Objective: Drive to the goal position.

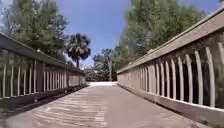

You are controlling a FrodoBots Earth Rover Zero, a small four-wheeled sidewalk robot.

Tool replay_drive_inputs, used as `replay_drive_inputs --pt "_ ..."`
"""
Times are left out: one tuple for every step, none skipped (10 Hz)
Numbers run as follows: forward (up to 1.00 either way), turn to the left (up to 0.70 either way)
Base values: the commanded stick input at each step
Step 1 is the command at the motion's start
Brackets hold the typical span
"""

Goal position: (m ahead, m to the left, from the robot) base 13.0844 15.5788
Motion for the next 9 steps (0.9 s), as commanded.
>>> replay_drive_inputs --pt "0.70 0.00" --pt "0.70 0.00" --pt "0.70 0.00" --pt "0.70 0.00" --pt "0.70 0.00" --pt "0.70 0.00" --pt "0.70 0.00" --pt "0.70 0.00" --pt "0.70 0.00"
